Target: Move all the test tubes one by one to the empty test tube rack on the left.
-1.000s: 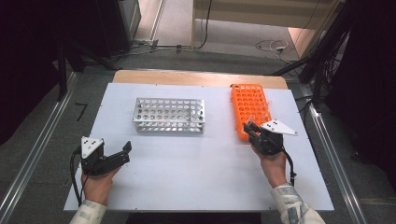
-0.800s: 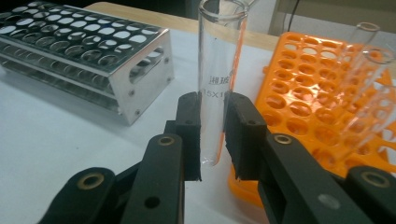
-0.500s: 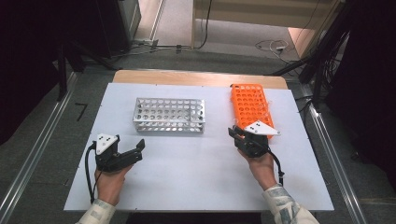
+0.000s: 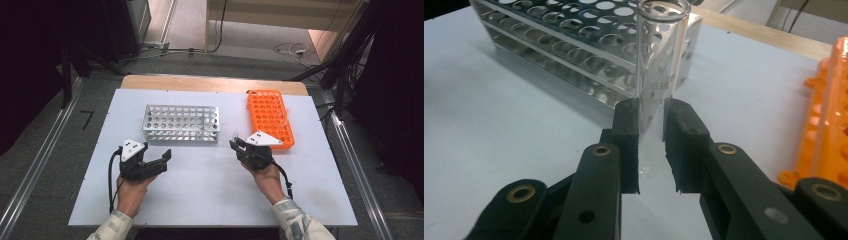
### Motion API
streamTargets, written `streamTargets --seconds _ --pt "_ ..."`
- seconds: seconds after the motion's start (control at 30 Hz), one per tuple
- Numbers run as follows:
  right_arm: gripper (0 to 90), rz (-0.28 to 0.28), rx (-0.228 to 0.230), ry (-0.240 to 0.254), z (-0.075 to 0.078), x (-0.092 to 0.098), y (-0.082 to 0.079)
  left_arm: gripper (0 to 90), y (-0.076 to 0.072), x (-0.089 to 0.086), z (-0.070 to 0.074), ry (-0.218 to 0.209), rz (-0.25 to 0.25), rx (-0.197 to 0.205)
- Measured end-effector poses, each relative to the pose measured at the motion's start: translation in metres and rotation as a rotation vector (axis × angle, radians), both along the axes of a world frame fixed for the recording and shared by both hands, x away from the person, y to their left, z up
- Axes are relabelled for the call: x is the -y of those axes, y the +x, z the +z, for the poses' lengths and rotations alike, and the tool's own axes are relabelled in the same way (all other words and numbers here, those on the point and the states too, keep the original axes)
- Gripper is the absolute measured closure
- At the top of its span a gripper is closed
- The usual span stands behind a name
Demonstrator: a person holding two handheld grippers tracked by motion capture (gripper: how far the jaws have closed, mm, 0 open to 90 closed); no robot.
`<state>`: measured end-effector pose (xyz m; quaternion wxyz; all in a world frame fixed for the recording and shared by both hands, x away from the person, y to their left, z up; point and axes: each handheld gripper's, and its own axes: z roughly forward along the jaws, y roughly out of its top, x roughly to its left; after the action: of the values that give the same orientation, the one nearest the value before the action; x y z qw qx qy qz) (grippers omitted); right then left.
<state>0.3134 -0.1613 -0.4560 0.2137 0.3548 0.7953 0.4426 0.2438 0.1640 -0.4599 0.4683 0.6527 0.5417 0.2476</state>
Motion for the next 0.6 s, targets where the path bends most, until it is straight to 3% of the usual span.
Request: streamTargets --seconds 0.13,0.17,0.43,0.6 --pt "73.8 0.017 -0.004 0.002 -0.001 -0.009 0.001 18.3 0.006 0.013 0.005 -0.012 -0.035 0.020" --pt "73.8 0.026 -0.009 0.001 -0.002 -0.015 0.002 22.5 0.007 0.016 0.006 -0.018 -0.053 0.026" --pt "73.8 0.066 -0.025 -0.019 -0.008 -0.037 0.004 25.6 0.018 0.046 0.008 0.008 -0.127 0.041" --pt "73.8 0.092 -0.019 -0.017 -0.008 -0.047 0.002 29.6 0.022 0.058 0.009 0.002 -0.165 0.048"
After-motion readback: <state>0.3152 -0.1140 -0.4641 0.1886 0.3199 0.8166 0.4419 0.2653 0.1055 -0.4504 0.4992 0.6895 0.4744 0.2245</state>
